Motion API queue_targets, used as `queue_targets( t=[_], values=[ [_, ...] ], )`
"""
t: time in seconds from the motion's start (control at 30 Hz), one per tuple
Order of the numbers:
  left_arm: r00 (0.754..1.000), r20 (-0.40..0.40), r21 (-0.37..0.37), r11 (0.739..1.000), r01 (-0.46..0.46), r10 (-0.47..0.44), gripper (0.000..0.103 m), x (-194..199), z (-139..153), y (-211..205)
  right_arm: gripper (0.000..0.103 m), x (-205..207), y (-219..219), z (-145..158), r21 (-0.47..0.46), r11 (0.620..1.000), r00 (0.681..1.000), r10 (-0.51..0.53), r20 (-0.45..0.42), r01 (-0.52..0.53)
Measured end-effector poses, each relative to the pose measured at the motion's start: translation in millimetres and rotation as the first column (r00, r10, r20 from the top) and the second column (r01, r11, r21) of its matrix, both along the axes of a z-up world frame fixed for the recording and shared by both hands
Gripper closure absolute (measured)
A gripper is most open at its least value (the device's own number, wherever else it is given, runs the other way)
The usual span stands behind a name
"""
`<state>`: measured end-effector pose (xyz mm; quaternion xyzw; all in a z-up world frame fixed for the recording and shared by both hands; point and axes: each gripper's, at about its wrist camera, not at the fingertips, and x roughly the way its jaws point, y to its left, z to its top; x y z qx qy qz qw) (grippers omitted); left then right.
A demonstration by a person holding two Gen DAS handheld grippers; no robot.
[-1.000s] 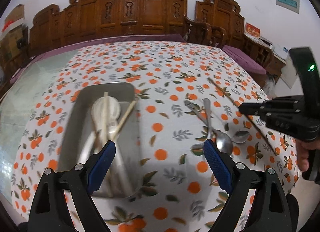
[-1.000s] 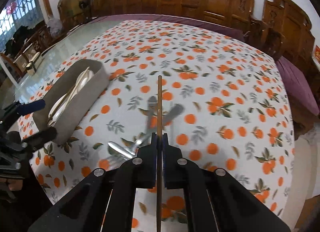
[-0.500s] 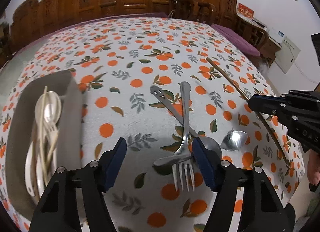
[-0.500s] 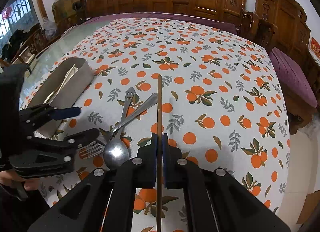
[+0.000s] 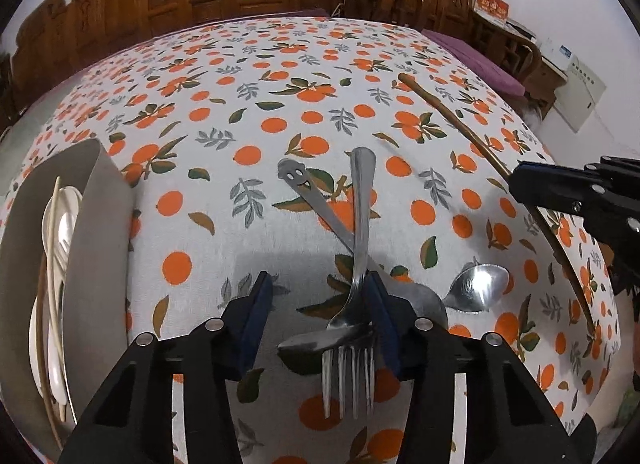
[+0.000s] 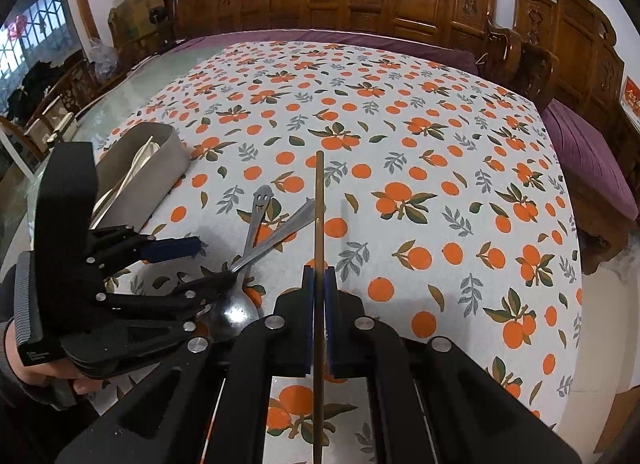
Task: Organize utensils
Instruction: 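Grasp a metal fork from the pile with the left tool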
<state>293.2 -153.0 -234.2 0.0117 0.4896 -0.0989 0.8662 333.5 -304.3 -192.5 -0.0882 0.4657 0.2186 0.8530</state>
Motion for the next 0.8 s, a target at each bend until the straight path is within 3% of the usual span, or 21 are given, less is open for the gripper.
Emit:
queue_targets(
  t=[0.17, 0.33, 0.53, 0.8],
  values=[
    [1.0, 0.006, 0.03, 0.999, -0.01, 0.01, 0.063, 8.6, -0.9, -6.5, 0.097, -1.2, 1.1, -0.9, 0.0, 1.0, 1.0, 0.0, -0.002, 0.0],
    [1.0, 0.008, 0.043, 0.999, -0.013, 0.013, 0.085, 15.0, -0.9, -7.4, 0.097, -3.3, 0.3, -5.3, -0.009, 1.0, 1.0, -0.002, -0.008, 0.001],
    [1.0, 0.006, 0.021, 1.0, 0.003, -0.003, 0.097, 18.4, 0.3, -4.4, 0.097, -3.4, -3.6, -9.6, -0.017, 1.0, 1.0, -0.01, -0.016, 0.009],
    [1.0, 0.0, -0.016, 1.0, -0.005, 0.005, 0.097, 17.7, 4.7, 8.7, 0.097, -3.3, 0.5, -14.0, -0.023, 1.0, 1.0, -0.008, -0.026, 0.007]
  ],
)
